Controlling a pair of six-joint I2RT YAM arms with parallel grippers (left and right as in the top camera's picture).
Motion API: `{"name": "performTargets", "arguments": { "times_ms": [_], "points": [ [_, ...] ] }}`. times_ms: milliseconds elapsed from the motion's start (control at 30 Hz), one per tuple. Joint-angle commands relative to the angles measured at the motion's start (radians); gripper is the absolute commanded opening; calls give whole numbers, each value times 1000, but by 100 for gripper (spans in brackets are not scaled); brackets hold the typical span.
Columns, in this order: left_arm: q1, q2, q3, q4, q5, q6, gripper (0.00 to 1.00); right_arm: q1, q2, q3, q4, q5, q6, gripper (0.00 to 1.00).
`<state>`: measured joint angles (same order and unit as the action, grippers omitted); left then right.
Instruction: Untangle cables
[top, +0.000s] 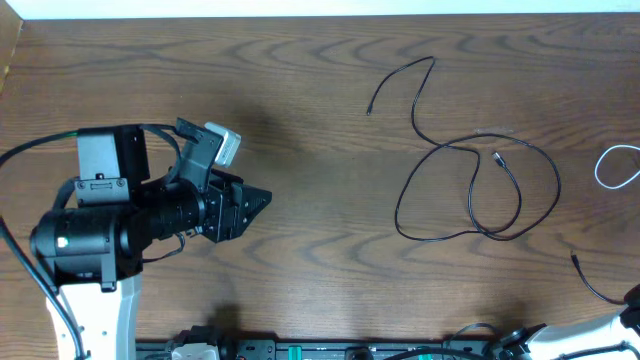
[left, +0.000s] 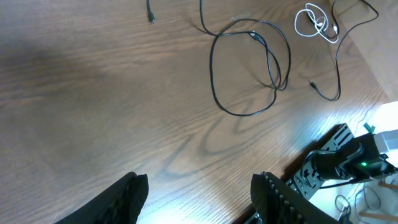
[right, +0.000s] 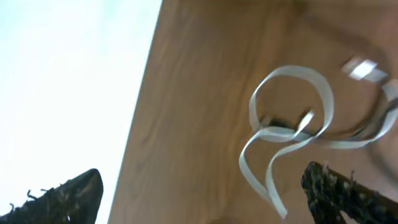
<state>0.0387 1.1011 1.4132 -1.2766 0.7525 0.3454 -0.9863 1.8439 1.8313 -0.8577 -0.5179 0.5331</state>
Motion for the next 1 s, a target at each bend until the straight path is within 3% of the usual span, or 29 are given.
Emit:
{"name": "performTargets", "arguments": {
  "times_ms": [0, 233, 433, 600, 967],
  "points": [
    [-1, 23, 0, -2, -5, 17, 59, 31, -3, 0, -94, -132, -107, 99],
    [-1, 35, 0, 45, -6, 17, 59, 138, -2, -2, -362, 138, -151, 99],
    [-1, 34, 0, 87, -6, 0, 59, 316, -2, -2, -463, 93, -496, 99],
    [-1, 19, 5, 89, -6, 2, 59, 507, -2, -54, -473, 98, -713, 99],
    [-1, -124, 76, 85, -170, 1, 59, 803, -2, -316, -457, 146, -813, 99]
  ]
}}
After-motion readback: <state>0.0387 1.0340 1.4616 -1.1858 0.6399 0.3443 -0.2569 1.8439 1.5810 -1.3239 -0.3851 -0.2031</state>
